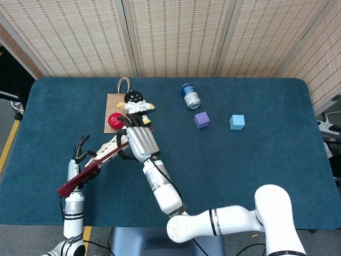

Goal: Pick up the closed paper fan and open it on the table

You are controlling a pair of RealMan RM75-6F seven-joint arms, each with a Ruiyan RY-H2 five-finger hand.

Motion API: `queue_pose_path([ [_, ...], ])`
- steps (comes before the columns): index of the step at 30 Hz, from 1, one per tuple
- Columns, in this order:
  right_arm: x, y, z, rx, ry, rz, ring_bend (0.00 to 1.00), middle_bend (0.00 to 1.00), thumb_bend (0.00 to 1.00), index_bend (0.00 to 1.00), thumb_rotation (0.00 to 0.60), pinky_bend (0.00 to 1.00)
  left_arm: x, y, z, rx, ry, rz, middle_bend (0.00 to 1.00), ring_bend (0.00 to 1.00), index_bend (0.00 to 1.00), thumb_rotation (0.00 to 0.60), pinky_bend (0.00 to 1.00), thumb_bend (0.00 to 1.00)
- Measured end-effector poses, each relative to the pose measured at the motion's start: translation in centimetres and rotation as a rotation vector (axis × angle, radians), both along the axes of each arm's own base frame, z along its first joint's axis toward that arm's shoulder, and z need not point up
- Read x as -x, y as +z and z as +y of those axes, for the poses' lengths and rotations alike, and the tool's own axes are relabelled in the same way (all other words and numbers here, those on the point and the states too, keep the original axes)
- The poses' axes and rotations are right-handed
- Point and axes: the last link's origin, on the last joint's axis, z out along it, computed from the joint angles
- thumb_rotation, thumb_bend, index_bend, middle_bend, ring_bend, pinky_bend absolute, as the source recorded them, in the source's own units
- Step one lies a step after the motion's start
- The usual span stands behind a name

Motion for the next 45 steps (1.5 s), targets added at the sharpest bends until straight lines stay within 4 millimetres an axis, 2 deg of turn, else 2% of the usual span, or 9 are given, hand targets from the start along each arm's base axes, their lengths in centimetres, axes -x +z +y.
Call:
queue_pose_path([
  [10, 0.4, 1.1, -0.3, 0.021, 0.006, -0.001, 0.00, 0.12, 0.54, 0.71, 0.600, 0.00, 0.8, 0.5, 0.3, -0.031, 0.042, 0.033, 0.21, 0.00, 0.86, 0.600, 0.02, 0.65],
  [17, 1.9, 3.5, -0.9, 0.082, 0.015, 0.011, 0.00, 0.12, 0.54, 0.71, 0.600, 0.00, 2.9, 1.8, 1.7, -0.082, 0.083, 0.135, 0.21, 0.00, 0.86, 0.600, 0.02, 0.65],
  [23, 4.5, 5.6, -1.6, 0.132, 0.007, 0.038, 0.00, 0.12, 0.54, 0.70, 0.600, 0.00, 4.4, 3.3, 2.9, -0.117, 0.093, 0.225, 0.22, 0.01, 0.86, 0.600, 0.03, 0.65],
  [30, 8.2, 7.5, -1.6, 0.163, 0.000, 0.071, 0.00, 0.12, 0.54, 0.70, 0.600, 0.00, 5.2, 4.5, 2.7, -0.134, 0.064, 0.320, 0.22, 0.02, 0.85, 0.600, 0.03, 0.65],
  [36, 10.6, 7.7, -1.3, 0.145, -0.010, 0.090, 0.00, 0.13, 0.54, 0.69, 0.600, 0.00, 5.8, 4.8, 2.3, -0.145, 0.063, 0.378, 0.23, 0.03, 0.84, 0.600, 0.03, 0.65],
  [42, 12.6, 7.2, -0.5, 0.130, 0.005, 0.112, 0.00, 0.13, 0.54, 0.68, 0.600, 0.00, 6.6, 4.6, 1.6, -0.140, 0.063, 0.431, 0.23, 0.03, 0.75, 0.600, 0.03, 0.64],
  [45, 13.7, 6.7, 0.2, 0.125, 0.008, 0.112, 0.00, 0.13, 0.54, 0.64, 0.600, 0.00, 7.4, 4.4, 0.9, -0.130, 0.065, 0.466, 0.21, 0.03, 0.61, 0.600, 0.03, 0.61],
])
